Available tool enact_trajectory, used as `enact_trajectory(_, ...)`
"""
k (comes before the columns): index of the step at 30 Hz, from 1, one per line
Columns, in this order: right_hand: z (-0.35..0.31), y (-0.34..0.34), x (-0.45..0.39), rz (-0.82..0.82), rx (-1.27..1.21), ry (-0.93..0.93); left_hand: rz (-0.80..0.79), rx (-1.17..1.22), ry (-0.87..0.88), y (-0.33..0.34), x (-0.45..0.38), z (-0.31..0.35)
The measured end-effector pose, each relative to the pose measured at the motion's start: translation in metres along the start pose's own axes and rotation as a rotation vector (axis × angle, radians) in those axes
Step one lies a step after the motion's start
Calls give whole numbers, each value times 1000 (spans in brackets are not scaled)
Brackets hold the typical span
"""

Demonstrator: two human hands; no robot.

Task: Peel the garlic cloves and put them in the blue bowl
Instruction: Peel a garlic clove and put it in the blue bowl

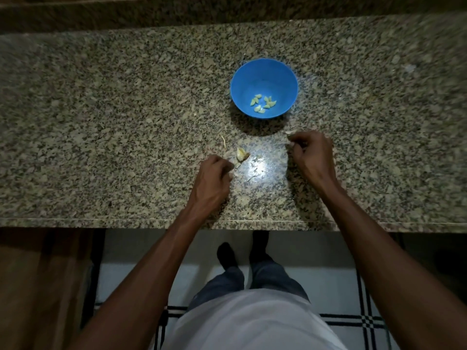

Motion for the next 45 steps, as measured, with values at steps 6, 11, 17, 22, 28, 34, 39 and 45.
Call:
enact_trajectory(6,3,23,15,-83,149,-61,73,-72,-89,-7,-7,-3)
enact_trajectory(11,2,60,36,-111,312,-161,-43,-81,28,9,3,9)
enact_trajectory(17,-5,67,103,-256,275,-287,16,44,49,16,33,8)
enact_trajectory(22,-2,55,72,-168,221,-137,32,-23,-35,5,19,7)
enact_trajectory(28,-13,78,94,-229,269,-214,-72,-6,52,21,17,20)
enact_trajectory(34,1,75,95,-209,222,-141,50,26,10,7,16,3)
enact_trajectory(39,-9,74,86,-150,314,-190,-47,-47,33,7,4,4)
enact_trajectory(45,-10,72,100,-243,235,-181,-56,12,67,12,21,4)
Point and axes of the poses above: each hand's wrist, its own x-axis away from the middle knuckle, its own y-axis out of the palm, z = x × y, the point moved 4 cm from there along -x, towards the middle knuckle, and after that the axes turned 13 degrees about y, right-handed, at the moved point
